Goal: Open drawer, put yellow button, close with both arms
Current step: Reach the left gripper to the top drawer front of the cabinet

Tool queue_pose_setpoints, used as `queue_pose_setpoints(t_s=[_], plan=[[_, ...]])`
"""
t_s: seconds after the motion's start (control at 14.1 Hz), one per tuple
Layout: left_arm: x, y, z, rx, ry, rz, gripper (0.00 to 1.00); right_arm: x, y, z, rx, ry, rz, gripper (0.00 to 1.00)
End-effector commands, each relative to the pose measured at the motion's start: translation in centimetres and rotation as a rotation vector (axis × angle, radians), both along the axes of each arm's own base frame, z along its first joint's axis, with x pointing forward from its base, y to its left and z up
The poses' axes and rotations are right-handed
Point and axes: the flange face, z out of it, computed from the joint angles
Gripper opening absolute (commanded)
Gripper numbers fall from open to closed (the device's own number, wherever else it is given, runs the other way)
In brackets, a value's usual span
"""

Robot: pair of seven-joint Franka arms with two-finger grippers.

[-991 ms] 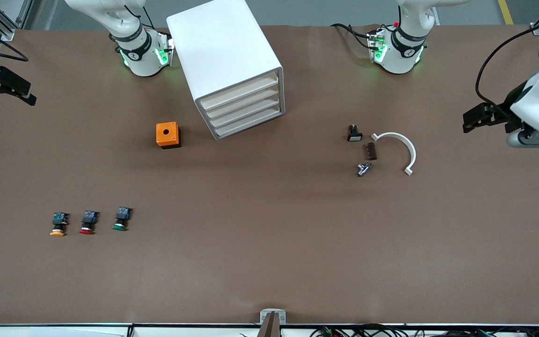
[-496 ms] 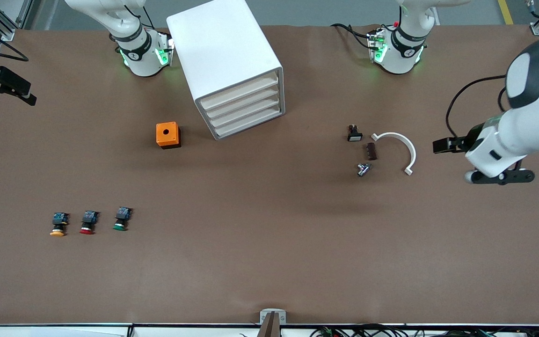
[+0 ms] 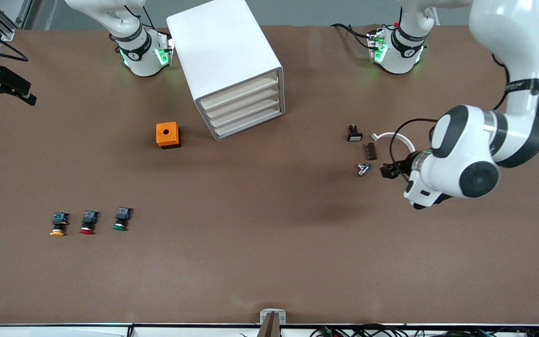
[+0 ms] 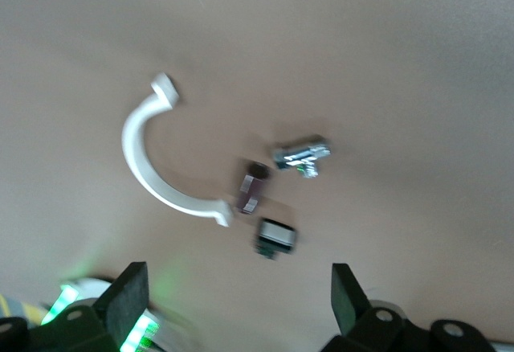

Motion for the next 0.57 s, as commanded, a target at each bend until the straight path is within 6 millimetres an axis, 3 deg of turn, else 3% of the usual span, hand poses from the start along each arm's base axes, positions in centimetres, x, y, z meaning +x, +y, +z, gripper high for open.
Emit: queue_pose_setpoints(t_s=[0.0, 0.21, 0.5], plan=[[-0.4, -6.0, -1.6, 0.050, 0.027, 0.124, 1.00, -0.6, -0.1, 0.4, -0.013, -0.011, -0.003, 1.00], [-2.6, -12.5, -3.4, 0.206, 0.078, 0.412, 1.00, -0.6, -0.1, 0.4, -0.013, -0.011, -0.003, 1.00], [-5.4, -19.2, -4.9, 0.349, 0.215, 0.784, 1.00, -0.6, -0.4, 0.4, -0.014, -0.011, -0.008, 1.00]])
